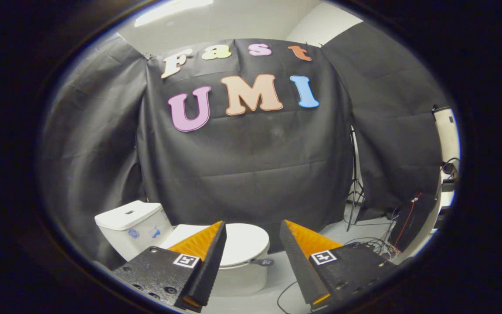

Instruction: Open the toilet lid.

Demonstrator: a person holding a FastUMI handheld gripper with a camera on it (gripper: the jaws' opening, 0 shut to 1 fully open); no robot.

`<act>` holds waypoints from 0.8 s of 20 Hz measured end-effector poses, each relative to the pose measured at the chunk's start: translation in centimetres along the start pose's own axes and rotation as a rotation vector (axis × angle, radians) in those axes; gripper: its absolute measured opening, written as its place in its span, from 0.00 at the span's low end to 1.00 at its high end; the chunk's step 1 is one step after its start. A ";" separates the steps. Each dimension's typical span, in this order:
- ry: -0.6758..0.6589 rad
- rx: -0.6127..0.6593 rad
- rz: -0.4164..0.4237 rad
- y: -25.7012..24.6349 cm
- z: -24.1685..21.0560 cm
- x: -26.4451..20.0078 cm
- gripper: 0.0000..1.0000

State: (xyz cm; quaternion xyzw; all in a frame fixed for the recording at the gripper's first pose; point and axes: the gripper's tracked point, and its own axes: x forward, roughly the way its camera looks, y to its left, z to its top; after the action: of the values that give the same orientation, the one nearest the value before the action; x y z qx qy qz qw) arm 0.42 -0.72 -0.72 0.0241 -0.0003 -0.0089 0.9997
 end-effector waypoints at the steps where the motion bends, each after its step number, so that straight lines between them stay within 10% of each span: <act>1: 0.001 0.003 0.001 -0.1 -0.1 0.1 0.78; 16: 0.006 0.041 0.006 -0.3 -0.8 0.5 0.78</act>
State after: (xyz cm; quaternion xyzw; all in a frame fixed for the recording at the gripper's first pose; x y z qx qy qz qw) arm 0.91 -0.97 -1.52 0.0448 0.0024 -0.0056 0.9990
